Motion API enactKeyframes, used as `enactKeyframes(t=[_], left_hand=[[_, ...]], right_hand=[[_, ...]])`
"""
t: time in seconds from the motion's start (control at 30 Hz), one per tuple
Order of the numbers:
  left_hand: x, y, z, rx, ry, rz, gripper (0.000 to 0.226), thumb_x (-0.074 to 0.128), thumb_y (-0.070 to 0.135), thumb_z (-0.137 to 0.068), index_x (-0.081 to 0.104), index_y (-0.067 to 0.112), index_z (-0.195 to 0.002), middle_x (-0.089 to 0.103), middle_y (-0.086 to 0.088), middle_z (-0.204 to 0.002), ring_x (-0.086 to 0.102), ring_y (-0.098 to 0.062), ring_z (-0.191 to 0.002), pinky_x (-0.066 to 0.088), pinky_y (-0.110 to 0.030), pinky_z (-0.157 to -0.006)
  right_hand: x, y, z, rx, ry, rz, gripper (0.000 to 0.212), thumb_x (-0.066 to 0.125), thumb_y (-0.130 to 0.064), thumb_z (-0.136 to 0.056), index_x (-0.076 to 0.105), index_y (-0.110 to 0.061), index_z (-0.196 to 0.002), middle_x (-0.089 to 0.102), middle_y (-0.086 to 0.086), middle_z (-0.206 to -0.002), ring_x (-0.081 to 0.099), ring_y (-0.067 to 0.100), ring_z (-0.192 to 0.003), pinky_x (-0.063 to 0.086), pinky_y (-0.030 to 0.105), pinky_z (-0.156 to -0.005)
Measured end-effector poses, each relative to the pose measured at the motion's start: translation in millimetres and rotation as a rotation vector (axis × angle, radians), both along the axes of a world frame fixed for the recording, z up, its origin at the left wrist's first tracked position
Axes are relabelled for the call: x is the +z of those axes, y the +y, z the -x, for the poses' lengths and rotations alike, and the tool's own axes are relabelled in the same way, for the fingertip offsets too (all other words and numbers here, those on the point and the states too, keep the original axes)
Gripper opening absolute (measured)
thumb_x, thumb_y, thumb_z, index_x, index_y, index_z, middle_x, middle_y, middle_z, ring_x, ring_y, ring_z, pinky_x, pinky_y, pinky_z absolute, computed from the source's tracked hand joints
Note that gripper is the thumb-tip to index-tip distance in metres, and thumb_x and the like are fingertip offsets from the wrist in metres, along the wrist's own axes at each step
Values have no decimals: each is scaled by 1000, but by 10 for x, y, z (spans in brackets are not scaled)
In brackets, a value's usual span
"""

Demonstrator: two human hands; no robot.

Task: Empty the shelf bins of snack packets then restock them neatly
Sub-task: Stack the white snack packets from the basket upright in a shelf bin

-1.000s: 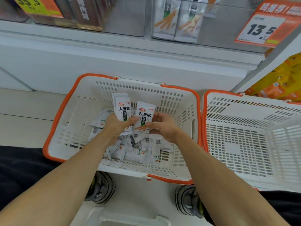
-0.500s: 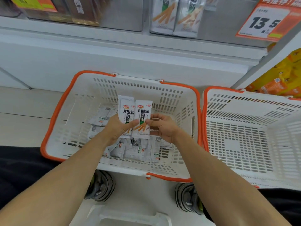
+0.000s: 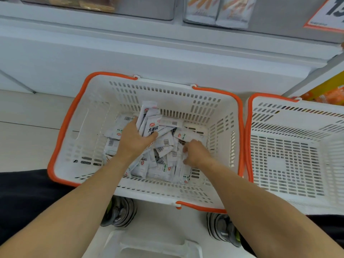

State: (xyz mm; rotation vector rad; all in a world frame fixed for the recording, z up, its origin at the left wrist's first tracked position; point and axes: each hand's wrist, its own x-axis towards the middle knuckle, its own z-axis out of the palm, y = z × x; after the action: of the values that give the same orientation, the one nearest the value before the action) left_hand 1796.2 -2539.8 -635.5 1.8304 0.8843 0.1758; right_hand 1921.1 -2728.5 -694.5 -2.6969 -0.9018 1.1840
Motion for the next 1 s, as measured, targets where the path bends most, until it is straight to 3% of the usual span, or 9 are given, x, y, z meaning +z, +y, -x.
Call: enactKeyframes(t=[0.1,0.2,0.27,0.4,0.47,0.6,0.73,0.87,1.0], left_hand=[[52,27,-57,7,-69,79,32,86,17,-77,69,10,-104,75,-7,-90,74,-20,-80,62,-35,-66],[52,14,-62,67,-72,205,27,86,11,-77,72,18,-98,76,-4,-93,75,-14,-82,60,-31,-70],[32,0,-37,141,-29,360,25,84,9,-78,71,17,-98,76,-8,-97,75,-20,-84,61,-39,-75],[128,-64,50,207,26,814,17,70,1,-87,69,6,-104,74,-21,-106,75,-28,-84,62,-44,-73],[163,-104,67,200,19,953,19,65,1,-90,68,2,-108,70,-25,-116,72,-32,-96,59,-47,-86],[358,-191,12,284,-63,1020,29,71,24,-85,71,7,-109,71,-20,-116,73,-30,-92,55,-54,-94],[407,-110,-17,324,-195,1049,52,75,56,-81,75,13,-109,65,-18,-116,61,-30,-88,45,-47,-91],[424,-45,48,281,-199,1006,44,78,33,-77,72,11,-115,74,-16,-107,66,-30,-84,56,-51,-86],[433,-79,74,211,-157,987,45,73,20,-77,68,10,-121,72,-20,-115,72,-32,-91,61,-52,-80]], right_hand=[[77,79,-62,-78,6,19,17,63,-6,-88,61,-14,-103,62,11,-113,61,28,-103,53,34,-81],[285,143,-167,-180,201,53,41,68,-6,-90,50,-8,-127,55,10,-123,60,27,-99,53,33,-67],[489,139,-245,-302,379,16,35,64,0,-93,56,0,-127,54,12,-123,64,28,-92,60,33,-63],[911,113,-442,-605,440,-266,24,58,6,-93,61,4,-116,63,24,-115,67,39,-97,61,51,-80],[1099,157,-436,-687,392,-513,23,61,4,-92,61,-4,-113,65,17,-110,67,35,-101,62,50,-81],[1352,296,-79,-594,299,-893,18,69,-3,-91,67,-17,-102,70,-4,-108,69,12,-98,63,35,-78],[1312,316,305,-256,216,-871,16,76,-11,-86,78,-20,-99,71,-11,-116,63,-2,-108,52,15,-90],[1262,305,409,-90,165,-922,9,77,-17,-85,82,-14,-93,75,-6,-109,65,1,-103,52,17,-91],[1273,344,383,-400,61,-890,26,78,-33,-87,64,-25,-108,64,-10,-104,61,1,-90,53,20,-77]])
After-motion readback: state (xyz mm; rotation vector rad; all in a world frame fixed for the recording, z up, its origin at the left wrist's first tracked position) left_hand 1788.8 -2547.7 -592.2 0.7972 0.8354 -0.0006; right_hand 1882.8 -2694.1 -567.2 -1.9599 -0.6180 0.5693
